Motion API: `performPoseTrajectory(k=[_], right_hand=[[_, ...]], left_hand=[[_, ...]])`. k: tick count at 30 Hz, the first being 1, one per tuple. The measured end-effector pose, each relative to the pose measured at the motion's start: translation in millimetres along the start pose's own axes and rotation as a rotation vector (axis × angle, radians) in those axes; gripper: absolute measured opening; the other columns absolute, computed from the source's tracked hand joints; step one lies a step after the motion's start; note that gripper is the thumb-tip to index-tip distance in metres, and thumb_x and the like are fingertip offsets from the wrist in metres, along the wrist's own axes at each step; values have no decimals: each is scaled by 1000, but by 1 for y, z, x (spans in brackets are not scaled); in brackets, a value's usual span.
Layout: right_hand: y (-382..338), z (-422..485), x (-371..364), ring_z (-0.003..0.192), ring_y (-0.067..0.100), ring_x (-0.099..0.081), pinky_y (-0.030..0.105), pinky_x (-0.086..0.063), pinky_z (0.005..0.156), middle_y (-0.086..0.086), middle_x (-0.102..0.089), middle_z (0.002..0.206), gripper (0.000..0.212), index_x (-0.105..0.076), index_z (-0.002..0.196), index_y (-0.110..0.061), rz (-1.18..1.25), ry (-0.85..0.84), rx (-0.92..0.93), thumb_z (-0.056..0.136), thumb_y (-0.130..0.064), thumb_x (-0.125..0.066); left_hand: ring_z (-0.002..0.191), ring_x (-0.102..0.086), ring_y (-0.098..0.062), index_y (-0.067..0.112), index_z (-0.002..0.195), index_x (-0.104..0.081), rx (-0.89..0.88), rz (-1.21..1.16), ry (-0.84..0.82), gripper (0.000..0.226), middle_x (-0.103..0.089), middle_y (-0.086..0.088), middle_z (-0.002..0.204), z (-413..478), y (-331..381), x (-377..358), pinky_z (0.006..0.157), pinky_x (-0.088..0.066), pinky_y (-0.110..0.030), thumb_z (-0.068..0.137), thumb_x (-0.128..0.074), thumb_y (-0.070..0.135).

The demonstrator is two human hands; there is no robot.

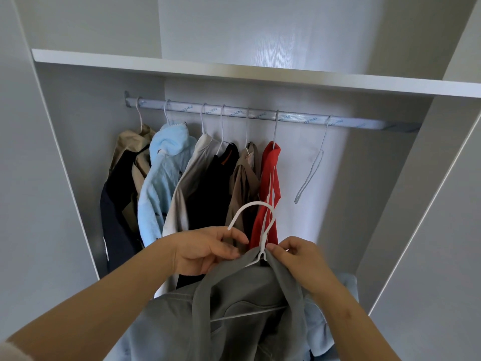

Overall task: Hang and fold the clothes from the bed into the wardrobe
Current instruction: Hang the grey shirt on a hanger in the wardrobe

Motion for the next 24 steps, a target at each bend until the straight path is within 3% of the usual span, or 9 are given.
performPoseTrajectory(k=[3,6,9,12,16,20,24], right_hand=[[4,-2,2,77,8,-59,20,-45,64,-9,-64,77,23,-64,74,-22,41,37,-30,84,-43,-64],[9,-2,4,75,9,-59,25,-47,68,-8,-64,77,23,-63,72,-21,32,71,-53,86,-40,-63],[13,-1,8,72,7,-56,22,-42,62,-9,-62,77,23,-61,71,-21,10,101,-80,88,-37,-61],[14,-1,14,71,7,-55,22,-39,57,-8,-61,76,24,-61,70,-19,33,135,-91,88,-35,-61],[11,-2,21,67,7,-52,23,-35,54,-8,-58,72,27,-57,66,-20,76,190,-101,90,-33,-59],[2,-6,26,66,11,-53,23,-35,57,-8,-55,64,35,-60,70,-20,24,195,-44,95,-39,-45],[-8,-12,28,77,6,-56,24,-41,75,-13,-59,73,43,-60,75,-29,-34,138,21,94,-53,-30]], left_hand=[[66,-64,-10,12,94,-60,-58,216,56,27,-63,-5,83,-1,3,0,54,-52,-18,87,-48,-12],[56,-56,6,25,86,-62,-111,716,142,26,-61,8,74,-2,8,-2,51,-43,-10,90,-50,2],[65,-56,13,42,81,-60,-227,1109,222,27,-61,22,73,-4,17,-4,65,-43,-4,92,-51,18],[85,-58,13,46,87,-60,-288,1077,180,23,-63,26,87,-4,15,-7,80,-44,-6,93,-53,25],[82,-58,9,47,85,-58,-339,1034,178,15,-63,20,87,1,10,-11,76,-45,-8,93,-52,34],[63,-52,0,40,71,-56,-516,1027,443,16,-62,6,72,-1,22,-9,64,-44,-17,86,-61,38],[58,-49,3,39,67,-50,-639,1156,765,19,-49,17,57,-8,31,-21,51,-34,-11,82,-56,50]])
Point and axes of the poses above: each hand's wrist, its own z-axis towards the middle knuckle, its own x-axis out of the back of the hand, y = z × x, the point moved 8 cm from there along z, towards the middle knuckle
